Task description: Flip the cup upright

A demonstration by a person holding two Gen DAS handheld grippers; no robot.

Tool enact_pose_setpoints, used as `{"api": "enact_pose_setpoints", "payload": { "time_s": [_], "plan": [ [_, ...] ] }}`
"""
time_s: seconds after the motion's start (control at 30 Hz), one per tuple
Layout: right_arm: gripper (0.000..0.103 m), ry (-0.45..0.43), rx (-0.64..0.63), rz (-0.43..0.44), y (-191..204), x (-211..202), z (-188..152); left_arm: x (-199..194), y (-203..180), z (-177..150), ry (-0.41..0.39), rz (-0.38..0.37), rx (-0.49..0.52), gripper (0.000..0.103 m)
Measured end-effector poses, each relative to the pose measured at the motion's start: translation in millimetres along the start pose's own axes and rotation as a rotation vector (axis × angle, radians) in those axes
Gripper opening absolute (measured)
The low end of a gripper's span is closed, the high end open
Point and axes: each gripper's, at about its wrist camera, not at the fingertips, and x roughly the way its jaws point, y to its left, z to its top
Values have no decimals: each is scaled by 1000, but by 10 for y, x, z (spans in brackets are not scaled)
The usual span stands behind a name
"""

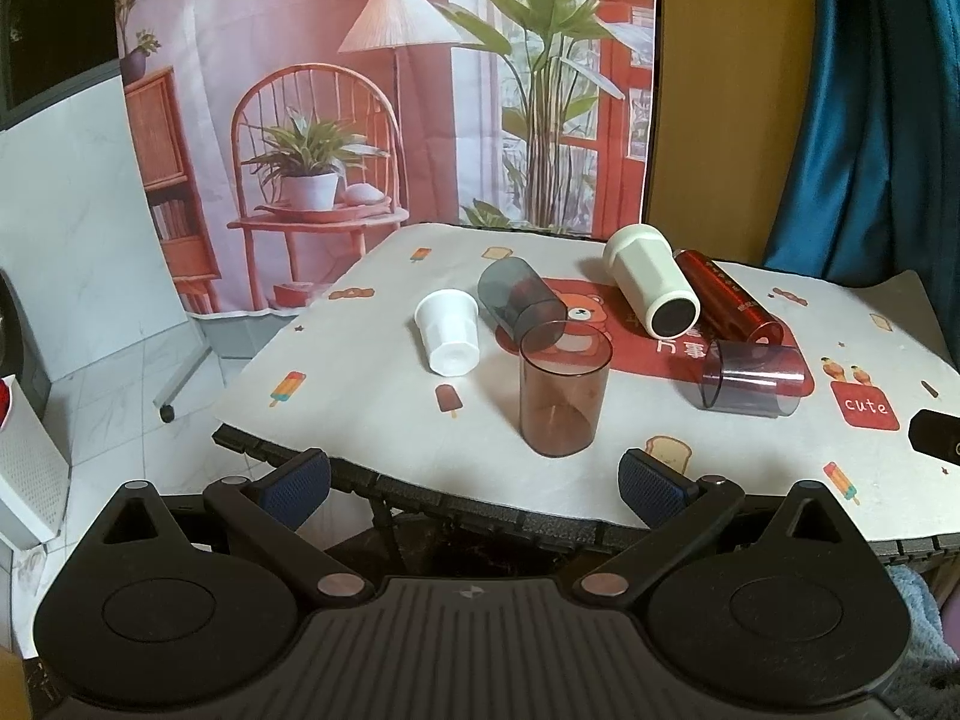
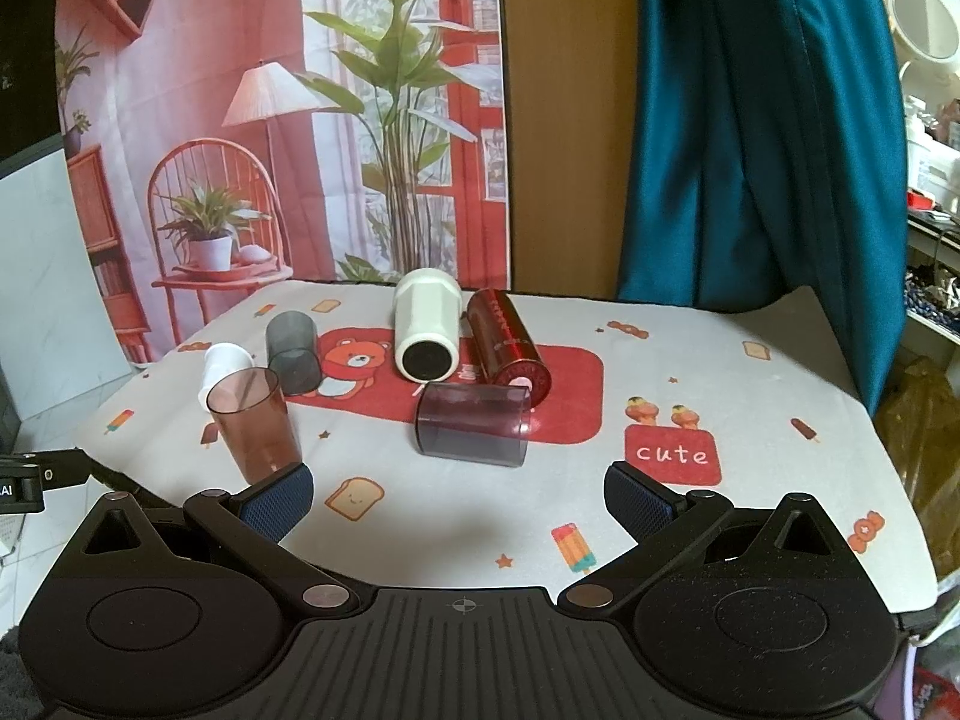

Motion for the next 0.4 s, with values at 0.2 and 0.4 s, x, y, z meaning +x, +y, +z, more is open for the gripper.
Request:
{"api": "enact_pose_setpoints", "payload": {
  "time_s": [0.2,0.4],
  "plan": [
    [103,3,6,-1,-1,-7,-11,-13,5,-12,-10,-8,3,103],
    [103,5,8,-1,-6,1,-18,-46,2,-22,-23,-11,11,103]
  ]
}}
